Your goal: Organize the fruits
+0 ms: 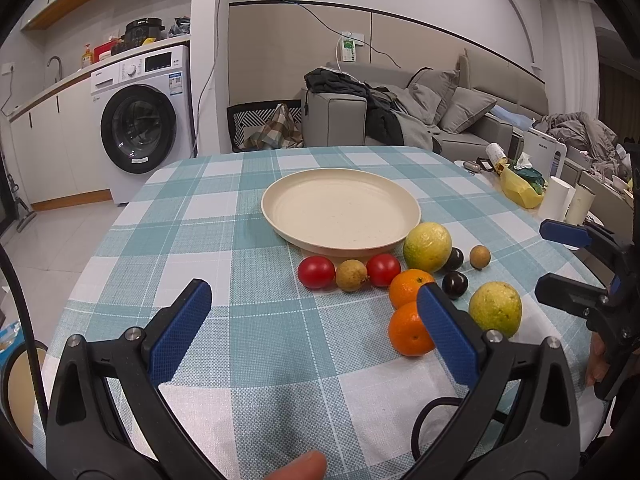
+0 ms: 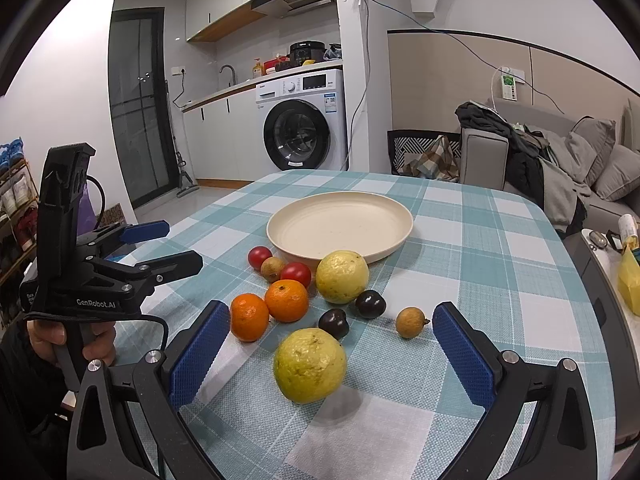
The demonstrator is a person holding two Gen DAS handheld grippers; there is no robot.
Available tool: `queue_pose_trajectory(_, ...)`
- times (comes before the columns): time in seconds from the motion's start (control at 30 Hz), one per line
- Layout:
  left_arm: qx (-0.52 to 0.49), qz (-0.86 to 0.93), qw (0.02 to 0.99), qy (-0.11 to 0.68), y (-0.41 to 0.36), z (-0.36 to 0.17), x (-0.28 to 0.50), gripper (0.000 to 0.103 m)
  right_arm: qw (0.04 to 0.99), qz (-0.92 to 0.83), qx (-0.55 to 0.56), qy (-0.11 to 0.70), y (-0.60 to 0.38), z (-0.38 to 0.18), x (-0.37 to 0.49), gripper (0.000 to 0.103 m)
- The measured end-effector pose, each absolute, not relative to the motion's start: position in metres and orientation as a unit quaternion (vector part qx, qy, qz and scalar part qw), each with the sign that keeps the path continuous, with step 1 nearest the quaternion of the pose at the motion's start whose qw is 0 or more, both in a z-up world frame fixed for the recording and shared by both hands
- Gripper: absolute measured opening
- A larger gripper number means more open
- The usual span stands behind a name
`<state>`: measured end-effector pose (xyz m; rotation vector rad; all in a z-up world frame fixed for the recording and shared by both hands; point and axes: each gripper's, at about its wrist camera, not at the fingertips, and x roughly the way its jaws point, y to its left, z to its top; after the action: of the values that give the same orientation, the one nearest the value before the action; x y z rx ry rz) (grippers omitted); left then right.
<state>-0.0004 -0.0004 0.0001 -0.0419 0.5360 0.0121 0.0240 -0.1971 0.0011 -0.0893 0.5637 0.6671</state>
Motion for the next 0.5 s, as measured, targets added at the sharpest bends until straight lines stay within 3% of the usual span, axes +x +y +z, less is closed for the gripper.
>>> queue_pose_trajectory(0.5,-0.017,0.006,0.964,0.264,-0.0050,-0.0022,-0.0024,0.102,0.906,0.320,-0.047,0.273,-0.1957,0.0038,0.0233,0.103)
